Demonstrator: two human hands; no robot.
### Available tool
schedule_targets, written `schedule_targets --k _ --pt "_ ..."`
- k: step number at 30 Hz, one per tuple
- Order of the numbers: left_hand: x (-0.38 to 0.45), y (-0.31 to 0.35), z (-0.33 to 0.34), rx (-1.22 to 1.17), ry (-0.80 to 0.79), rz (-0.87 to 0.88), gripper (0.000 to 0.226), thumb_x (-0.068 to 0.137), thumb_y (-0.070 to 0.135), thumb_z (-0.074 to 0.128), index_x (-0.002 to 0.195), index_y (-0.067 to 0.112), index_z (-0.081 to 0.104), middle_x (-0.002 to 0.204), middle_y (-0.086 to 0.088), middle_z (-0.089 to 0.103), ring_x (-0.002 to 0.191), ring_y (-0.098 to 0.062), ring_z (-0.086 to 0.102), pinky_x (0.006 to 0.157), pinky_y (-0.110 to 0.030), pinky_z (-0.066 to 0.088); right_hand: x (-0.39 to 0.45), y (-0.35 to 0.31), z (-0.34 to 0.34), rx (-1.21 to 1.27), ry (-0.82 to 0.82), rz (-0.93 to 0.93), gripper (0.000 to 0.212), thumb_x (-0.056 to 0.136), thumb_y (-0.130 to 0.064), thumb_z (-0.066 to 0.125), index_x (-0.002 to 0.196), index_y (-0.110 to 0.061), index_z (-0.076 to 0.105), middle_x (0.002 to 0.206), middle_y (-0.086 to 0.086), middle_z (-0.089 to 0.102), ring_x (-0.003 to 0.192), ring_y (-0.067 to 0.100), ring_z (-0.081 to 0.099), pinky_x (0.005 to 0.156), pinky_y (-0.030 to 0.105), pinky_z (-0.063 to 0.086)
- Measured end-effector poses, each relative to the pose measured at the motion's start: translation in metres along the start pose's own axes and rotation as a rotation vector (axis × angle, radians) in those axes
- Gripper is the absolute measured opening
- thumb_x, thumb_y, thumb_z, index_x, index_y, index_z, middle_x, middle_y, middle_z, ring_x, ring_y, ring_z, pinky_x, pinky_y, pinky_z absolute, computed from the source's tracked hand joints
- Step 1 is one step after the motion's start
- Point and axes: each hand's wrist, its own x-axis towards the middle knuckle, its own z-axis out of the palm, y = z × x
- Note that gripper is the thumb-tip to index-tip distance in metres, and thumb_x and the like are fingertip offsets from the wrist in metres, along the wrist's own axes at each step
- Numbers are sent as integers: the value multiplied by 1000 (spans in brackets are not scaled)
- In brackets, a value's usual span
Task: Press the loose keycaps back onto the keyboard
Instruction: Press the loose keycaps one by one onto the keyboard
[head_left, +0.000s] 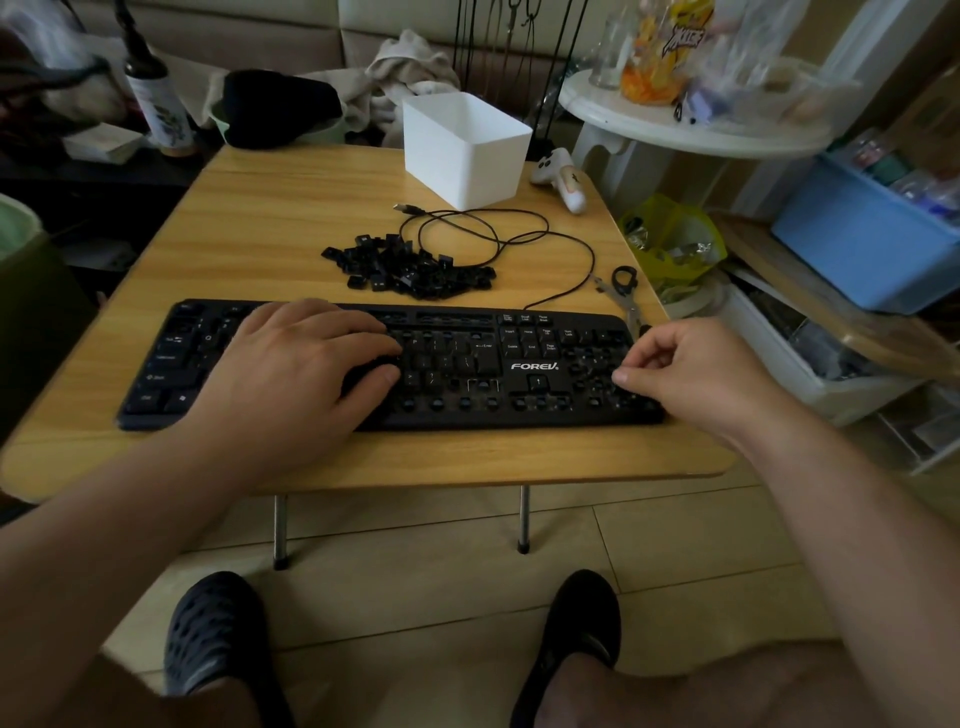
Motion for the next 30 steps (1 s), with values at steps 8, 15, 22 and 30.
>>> schedule_targets --k 8,15,22,30 --pt "33 27 -3 -94 24 61 44 101 54 42 126 35 71 128 13 69 120 -21 60 104 -47 45 7 -7 -5 -8 -39 -14 12 83 -23 86 78 -22 76 75 -1 68 71 14 62 62 29 46" --pt "80 40 3 -180 73 36 26 99 41 55 117 38 75 112 13 74 108 -18 62 99 -49 50 24 -57 31 -31 12 -244 4 89 -37 78 89 -34 76 82 -13 69 80 7 64 68 31 53" --pt "125 -11 2 -114 -54 -258 32 95 20 65 114 45 73 105 11 71 97 -17 63 91 -45 57 49 -87 51 -90 40 -340 5 93 -34 73 96 -35 77 83 -16 67 71 -1 58 53 14 35" --pt "136 -34 9 -64 -206 -222 26 92 45 71 117 50 69 98 20 65 97 -12 60 102 -52 51 67 -102 64 -38 59 -368 8 93 -28 72 91 -34 77 80 -17 66 69 -11 54 50 -1 32"
